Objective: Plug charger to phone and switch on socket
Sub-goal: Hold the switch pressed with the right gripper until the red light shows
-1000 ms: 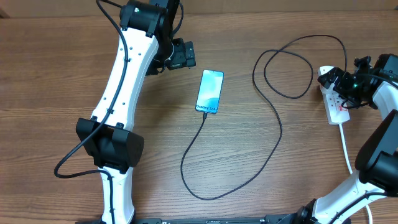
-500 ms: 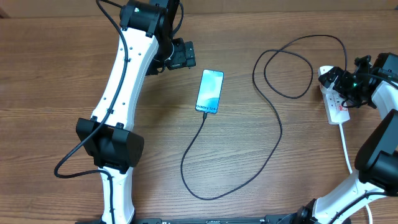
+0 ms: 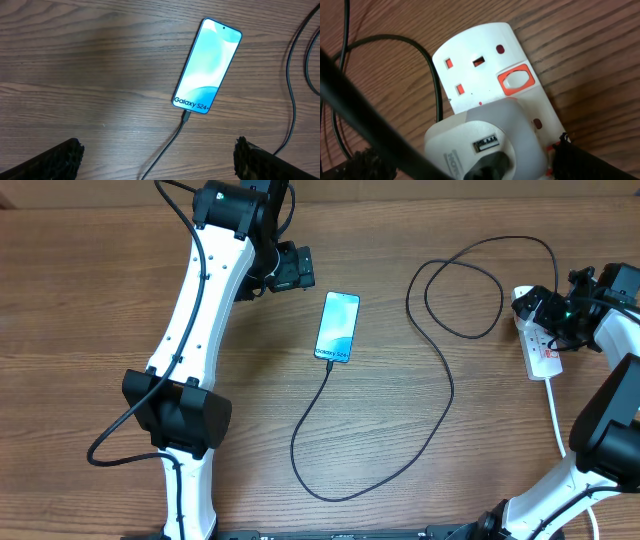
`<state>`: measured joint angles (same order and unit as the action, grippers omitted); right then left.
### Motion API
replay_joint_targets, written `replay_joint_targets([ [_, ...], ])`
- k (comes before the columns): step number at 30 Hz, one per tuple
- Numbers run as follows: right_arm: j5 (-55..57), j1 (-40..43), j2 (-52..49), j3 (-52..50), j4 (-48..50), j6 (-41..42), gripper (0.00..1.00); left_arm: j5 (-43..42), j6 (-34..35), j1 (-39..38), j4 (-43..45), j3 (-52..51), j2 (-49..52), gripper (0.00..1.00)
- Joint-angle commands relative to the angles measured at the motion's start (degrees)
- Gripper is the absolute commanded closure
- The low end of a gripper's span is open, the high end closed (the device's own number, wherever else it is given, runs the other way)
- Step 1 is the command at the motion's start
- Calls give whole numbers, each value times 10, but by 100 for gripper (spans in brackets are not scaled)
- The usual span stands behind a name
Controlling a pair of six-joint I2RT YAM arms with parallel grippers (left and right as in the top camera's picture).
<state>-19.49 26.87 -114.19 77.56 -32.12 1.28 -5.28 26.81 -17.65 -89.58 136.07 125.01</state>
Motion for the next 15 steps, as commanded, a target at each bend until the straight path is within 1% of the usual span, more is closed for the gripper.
replay_joint_targets([
  [1, -17, -5, -10, -3, -10, 4, 0, 8, -10, -3, 1, -1, 5, 0],
  [6, -50, -5, -10, -3, -7, 3, 0, 9, -11, -3, 1, -1, 5, 0],
  [15, -68, -5, -10, -3, -16, 4, 0, 9, -10, -3, 1, -1, 5, 0],
])
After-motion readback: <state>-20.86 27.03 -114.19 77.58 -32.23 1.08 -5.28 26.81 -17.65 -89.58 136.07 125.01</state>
